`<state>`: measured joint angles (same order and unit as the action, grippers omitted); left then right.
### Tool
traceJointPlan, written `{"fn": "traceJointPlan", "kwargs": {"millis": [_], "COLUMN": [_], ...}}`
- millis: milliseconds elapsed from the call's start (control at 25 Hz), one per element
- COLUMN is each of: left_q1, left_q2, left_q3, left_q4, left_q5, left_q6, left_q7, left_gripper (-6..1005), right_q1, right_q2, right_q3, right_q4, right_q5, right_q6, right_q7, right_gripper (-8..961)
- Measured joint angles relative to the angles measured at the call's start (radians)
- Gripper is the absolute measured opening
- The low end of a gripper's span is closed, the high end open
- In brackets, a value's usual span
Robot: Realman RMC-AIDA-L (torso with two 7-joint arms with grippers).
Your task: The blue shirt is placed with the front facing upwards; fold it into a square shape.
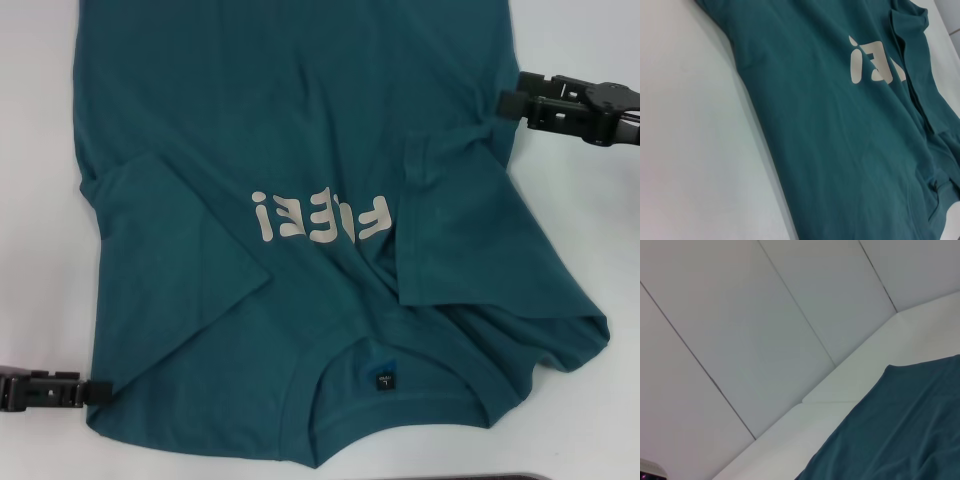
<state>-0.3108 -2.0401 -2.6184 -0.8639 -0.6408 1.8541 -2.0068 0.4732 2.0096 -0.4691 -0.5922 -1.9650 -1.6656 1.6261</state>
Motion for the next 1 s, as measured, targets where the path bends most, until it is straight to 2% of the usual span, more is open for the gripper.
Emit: {"fn": "traceJointPlan", "kwargs": {"millis": [1000], "left_q1": [-0.030], "left_q2": [-0.006], "left_q3": [0.010], "left_q4": [0.030], "left_q5": [0.061], "left_q6": [0.009], "left_q7": [-0.004], "left_gripper": [899], "right_q1": [0.005], "right_q2": [-0.003], "right_q3": [0.003], "right_q4": [-0.001], "right_q5": [0.000], "right_q6": [0.004], "right_q7": [0.000], "right_gripper": [916]}}
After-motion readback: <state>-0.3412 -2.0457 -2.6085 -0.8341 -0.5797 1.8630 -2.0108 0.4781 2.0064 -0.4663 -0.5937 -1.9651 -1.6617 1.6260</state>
